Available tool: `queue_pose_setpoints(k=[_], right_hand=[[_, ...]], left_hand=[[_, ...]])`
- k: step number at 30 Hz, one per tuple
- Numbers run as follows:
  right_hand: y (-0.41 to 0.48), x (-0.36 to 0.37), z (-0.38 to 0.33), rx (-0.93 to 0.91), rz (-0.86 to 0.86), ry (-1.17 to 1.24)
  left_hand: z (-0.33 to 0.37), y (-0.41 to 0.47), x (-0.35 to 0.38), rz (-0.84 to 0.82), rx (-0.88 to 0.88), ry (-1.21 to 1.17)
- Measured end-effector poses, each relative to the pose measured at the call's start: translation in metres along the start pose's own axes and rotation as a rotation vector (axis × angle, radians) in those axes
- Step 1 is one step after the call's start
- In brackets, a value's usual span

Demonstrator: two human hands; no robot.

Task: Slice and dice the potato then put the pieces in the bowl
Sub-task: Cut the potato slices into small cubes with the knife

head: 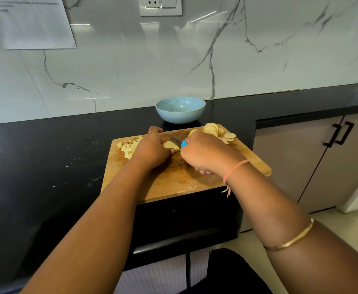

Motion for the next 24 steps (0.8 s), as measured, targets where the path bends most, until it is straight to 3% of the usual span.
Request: queue_pose_setpoints(k=[13,24], right_hand=[[-0.045,-0.010,0.012,-0.073,-0.075,-0.050],[-0.017,-0.027,0.004,-0.088,0.095,0.033]], left_hand=[[0.002,-0.001,-0.003,0.021,-0.013,-0.027],[0.001,-0.001,-0.003,-0.012,-0.002,-0.026]])
Point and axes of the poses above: each hand's wrist, its own y-axis towards the middle knuckle, its own x-axis out of the palm, z = x × y, the point moved 9 cm from there along y, towards the middle knuckle, and after that the axes turned 14 degrees about z, right-handed, at the moved point
